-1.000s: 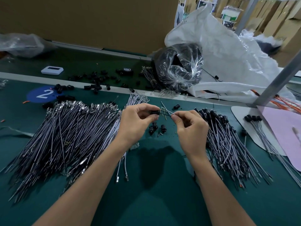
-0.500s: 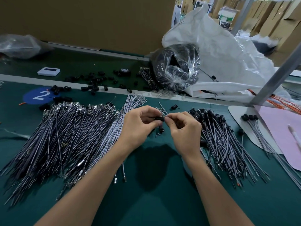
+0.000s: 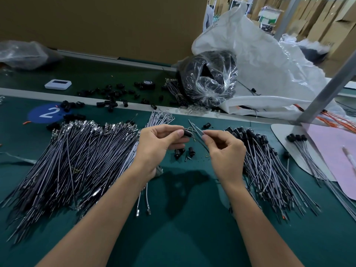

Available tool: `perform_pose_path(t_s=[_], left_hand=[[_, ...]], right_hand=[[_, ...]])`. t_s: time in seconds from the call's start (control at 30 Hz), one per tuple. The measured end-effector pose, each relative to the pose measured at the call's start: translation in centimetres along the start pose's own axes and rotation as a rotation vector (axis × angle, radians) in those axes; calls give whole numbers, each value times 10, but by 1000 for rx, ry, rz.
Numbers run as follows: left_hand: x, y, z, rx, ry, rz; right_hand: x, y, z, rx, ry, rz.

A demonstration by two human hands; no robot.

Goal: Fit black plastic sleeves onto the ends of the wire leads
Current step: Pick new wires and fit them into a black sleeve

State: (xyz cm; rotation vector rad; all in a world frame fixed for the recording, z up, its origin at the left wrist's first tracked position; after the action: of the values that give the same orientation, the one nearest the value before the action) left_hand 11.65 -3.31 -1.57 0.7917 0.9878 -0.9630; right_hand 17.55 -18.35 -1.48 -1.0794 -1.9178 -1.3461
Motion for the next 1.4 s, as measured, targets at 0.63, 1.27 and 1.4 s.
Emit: perform_pose_path(t_s=[0.63,1.27,1.4], left_hand=[[0,3,-7,-50,-161,-77],[1,-1,2,21,-113,-131],[-1,-2,2,50,-55,-120]], right_hand=[[5,-2,-1,-3,-74,-160],[3,-4,2,37,-70,-171],[4,-3,3,68,-80,-170]])
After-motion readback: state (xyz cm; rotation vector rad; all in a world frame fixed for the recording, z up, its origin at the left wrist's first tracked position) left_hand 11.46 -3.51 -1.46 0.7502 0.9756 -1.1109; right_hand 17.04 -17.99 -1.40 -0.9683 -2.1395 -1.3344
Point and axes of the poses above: each hand's wrist, its own y-axis towards the middle knuckle, its own z-axis out of the palm, x = y × z, the point moved 1 cm from there along y, towards the middle knuckle, and after that the axes turned 3 degrees about x, right-handed, at the moved point
